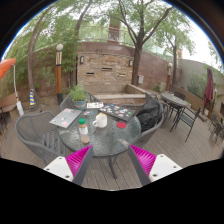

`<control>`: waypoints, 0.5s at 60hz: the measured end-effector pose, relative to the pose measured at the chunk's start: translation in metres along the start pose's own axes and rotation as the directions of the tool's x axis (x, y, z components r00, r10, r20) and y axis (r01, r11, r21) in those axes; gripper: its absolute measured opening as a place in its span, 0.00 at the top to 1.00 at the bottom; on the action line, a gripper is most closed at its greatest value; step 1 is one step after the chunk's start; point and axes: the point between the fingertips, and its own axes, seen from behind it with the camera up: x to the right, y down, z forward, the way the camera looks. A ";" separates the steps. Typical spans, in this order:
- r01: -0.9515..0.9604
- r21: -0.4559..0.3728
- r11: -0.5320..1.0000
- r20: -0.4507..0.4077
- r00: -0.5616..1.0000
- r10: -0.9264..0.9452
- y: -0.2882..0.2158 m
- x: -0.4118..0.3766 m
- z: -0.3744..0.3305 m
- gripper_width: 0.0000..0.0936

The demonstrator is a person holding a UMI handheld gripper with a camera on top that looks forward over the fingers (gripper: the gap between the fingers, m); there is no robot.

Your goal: Pour water

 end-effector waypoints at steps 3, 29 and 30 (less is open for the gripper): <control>0.002 -0.002 1.000 -0.010 1.000 -0.002 0.002 0.004 0.004 0.12; -0.009 0.012 1.000 0.064 0.998 0.008 0.041 -0.044 0.054 0.11; -0.009 0.025 1.000 0.076 0.997 0.007 0.054 -0.039 0.068 0.11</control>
